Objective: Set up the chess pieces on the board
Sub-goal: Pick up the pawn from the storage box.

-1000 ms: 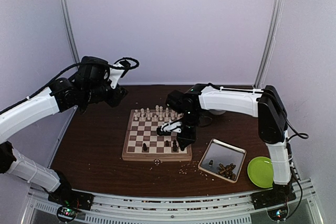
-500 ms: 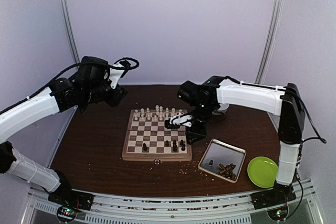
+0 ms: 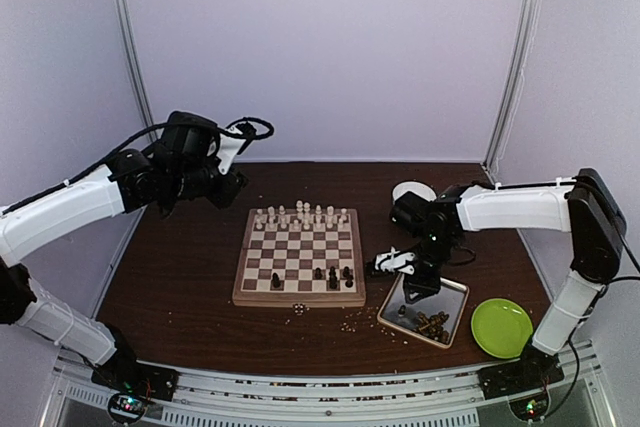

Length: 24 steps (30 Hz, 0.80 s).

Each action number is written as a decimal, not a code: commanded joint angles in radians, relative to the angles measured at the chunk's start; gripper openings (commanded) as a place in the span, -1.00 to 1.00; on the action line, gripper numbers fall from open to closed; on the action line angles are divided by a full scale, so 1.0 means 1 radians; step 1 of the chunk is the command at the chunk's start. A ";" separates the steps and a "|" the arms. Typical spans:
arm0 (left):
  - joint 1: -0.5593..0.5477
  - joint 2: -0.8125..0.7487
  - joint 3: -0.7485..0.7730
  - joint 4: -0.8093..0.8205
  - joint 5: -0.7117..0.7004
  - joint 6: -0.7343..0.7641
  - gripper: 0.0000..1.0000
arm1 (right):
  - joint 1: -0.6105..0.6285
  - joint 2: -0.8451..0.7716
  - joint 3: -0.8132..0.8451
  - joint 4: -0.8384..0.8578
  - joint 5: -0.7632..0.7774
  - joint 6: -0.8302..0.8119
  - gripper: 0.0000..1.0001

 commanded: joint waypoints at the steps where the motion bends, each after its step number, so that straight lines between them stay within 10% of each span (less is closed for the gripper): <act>1: 0.006 0.021 0.012 0.023 -0.013 -0.007 0.07 | 0.022 -0.049 -0.053 0.109 0.027 -0.034 -0.50; 24: 0.006 0.056 0.029 0.014 0.008 -0.014 0.07 | 0.077 -0.041 -0.063 0.073 -0.087 -0.088 -0.41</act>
